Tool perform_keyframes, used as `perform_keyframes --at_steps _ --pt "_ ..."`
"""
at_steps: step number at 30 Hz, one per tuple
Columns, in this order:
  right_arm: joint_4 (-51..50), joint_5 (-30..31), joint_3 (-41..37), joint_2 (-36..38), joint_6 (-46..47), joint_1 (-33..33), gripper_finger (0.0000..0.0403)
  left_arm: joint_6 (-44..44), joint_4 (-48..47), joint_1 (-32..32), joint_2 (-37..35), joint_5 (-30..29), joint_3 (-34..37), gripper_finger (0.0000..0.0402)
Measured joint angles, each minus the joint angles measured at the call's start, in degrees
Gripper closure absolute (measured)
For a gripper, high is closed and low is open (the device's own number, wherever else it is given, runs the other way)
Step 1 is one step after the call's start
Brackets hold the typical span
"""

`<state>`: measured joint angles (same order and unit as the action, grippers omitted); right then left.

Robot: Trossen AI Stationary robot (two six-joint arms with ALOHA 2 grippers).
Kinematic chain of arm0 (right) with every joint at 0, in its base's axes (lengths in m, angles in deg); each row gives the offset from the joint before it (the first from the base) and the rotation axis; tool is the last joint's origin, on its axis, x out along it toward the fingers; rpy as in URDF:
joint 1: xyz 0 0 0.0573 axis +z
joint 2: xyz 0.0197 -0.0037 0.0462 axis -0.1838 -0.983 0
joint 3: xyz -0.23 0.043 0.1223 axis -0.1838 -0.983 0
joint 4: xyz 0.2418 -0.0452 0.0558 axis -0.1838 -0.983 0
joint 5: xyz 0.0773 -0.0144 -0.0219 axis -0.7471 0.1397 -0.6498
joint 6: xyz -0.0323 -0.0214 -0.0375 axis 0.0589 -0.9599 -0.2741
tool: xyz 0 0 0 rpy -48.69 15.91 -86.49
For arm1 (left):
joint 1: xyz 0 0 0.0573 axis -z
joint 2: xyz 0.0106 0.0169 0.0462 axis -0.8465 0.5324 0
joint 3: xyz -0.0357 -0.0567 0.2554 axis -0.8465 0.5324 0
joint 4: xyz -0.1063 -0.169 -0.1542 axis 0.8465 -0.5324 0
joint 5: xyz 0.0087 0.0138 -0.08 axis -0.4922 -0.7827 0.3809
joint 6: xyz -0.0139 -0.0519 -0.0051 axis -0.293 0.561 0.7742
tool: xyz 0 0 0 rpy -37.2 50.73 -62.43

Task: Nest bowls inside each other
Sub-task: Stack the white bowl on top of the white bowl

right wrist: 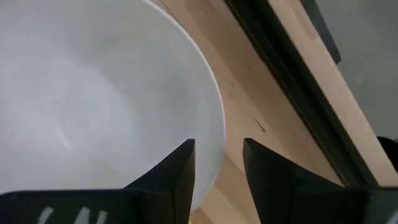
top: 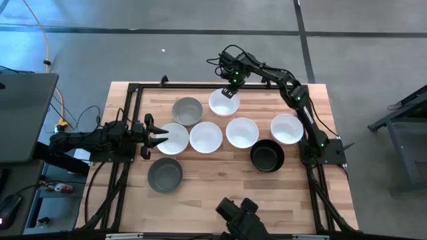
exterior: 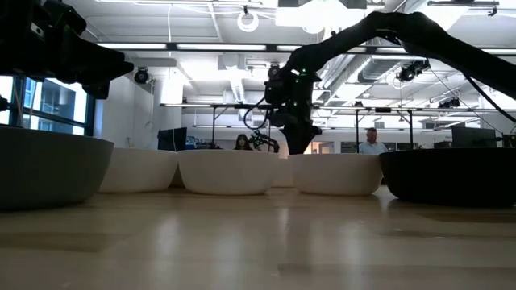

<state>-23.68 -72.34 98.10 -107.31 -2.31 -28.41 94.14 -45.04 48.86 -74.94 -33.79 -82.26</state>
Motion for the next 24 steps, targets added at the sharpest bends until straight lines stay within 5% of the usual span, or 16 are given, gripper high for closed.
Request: perform_keyframes --at_steps 14,24 --pt "0.4 2.2 0.0 -1.8 0.0 -0.3 0.0284 0.0 0.0 0.0 0.0 0.0 0.0 0.0272" --pt "0.9 2.2 0.0 -1.8 0.8 -0.4 0.0394 0.0 0.0 0.0 0.0 0.0 0.0 0.0272"
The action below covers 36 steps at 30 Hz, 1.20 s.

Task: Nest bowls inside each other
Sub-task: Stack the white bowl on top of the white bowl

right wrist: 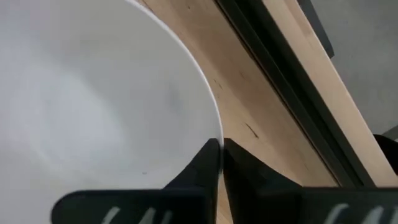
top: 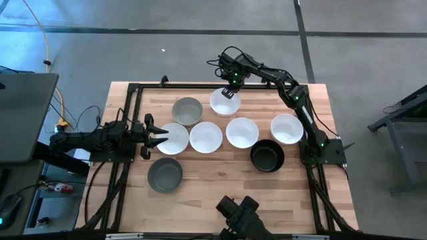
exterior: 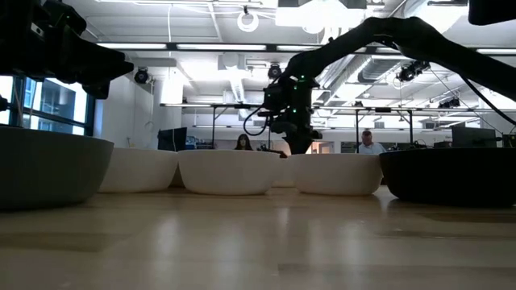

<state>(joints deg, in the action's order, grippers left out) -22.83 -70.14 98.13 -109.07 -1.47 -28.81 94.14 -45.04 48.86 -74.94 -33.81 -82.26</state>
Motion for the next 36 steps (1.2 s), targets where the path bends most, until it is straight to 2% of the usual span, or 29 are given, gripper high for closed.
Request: perform_keyframes --at_steps 16,26,36 --pt "-3.8 -0.9 0.5 0.1 0.1 -0.1 0.0401 0.0 0.0 0.0 0.0 0.0 0.0 0.0272" --pt "-7.6 -0.8 10.3 0.7 1.2 -0.7 0.0402 0.0 0.0 0.0 0.0 0.0 0.0 0.0272" --pt "-11.5 -7.0 8.8 2.6 4.4 0.8 0.0403 0.0 0.0 0.0 0.0 0.0 0.0 0.0272"
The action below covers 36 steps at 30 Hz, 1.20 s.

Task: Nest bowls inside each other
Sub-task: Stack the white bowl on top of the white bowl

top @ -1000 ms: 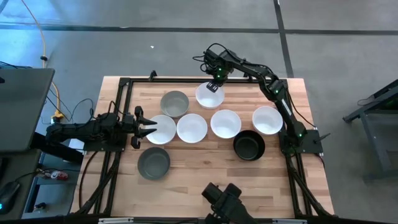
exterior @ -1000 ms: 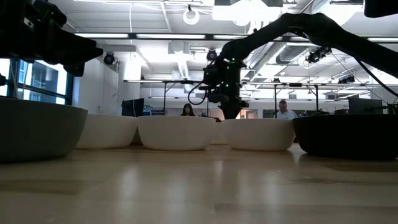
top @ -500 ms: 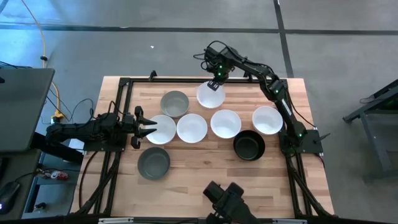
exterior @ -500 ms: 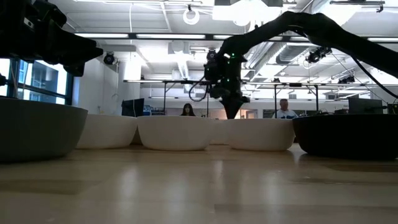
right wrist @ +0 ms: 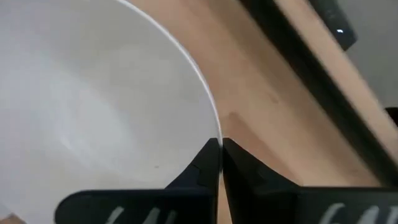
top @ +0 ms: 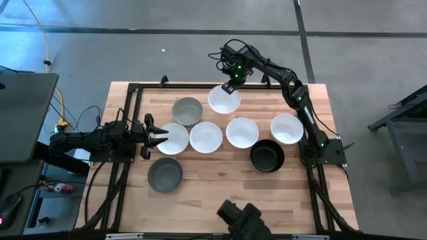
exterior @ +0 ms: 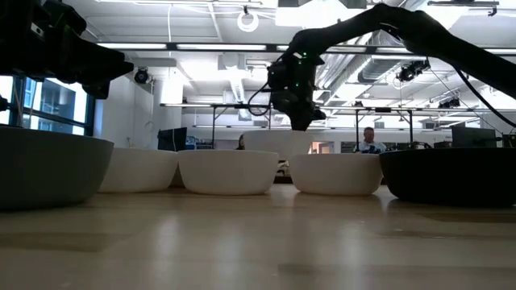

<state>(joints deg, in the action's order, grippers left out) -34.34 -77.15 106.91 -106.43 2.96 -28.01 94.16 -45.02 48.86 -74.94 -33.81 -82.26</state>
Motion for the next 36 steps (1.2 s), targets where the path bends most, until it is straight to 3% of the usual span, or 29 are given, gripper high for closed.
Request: perform_keyframes --at_steps 36 --pt "0.7 -4.4 1.4 0.6 6.6 17.1 0.0403 1.7 0.0 0.0 0.0 0.0 0.0 0.0272"
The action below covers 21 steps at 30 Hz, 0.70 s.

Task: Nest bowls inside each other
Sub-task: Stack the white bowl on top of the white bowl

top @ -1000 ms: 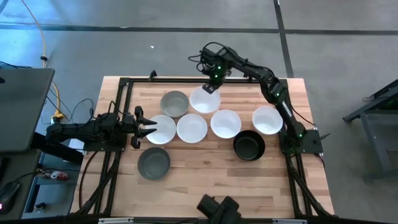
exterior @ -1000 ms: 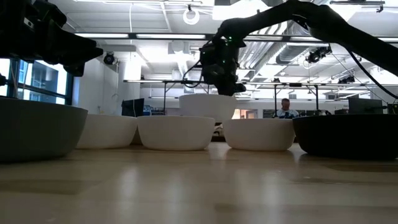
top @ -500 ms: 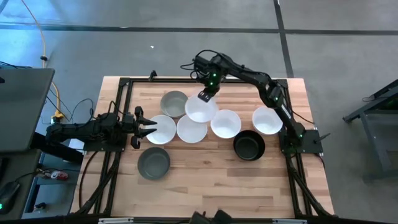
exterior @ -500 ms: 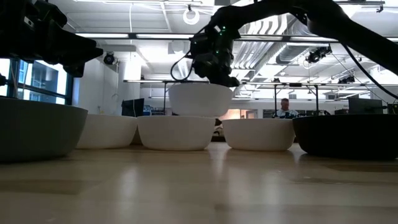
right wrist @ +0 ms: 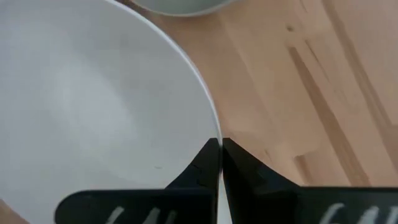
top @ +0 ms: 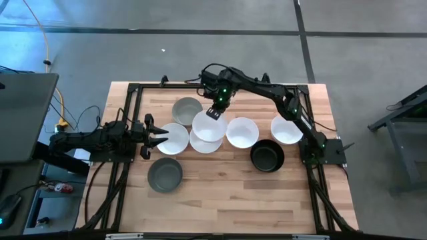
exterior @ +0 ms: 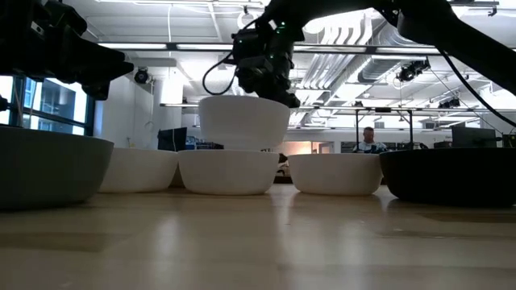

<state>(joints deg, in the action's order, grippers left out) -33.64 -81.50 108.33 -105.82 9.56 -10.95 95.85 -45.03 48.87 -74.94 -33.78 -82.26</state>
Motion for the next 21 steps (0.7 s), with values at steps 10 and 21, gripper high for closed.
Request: perform_keyframes --at_steps 10,21 --pt "3.8 3.3 -0.2 0.0 2.9 5.0 0.0403 -0.2 0.0 0.0 0.0 0.0 0.0 0.0272" --pt "6.1 6.2 -2.7 -0.1 5.8 5.7 0.0403 -0.2 0.0 0.0 0.0 0.0 0.0 0.0272"
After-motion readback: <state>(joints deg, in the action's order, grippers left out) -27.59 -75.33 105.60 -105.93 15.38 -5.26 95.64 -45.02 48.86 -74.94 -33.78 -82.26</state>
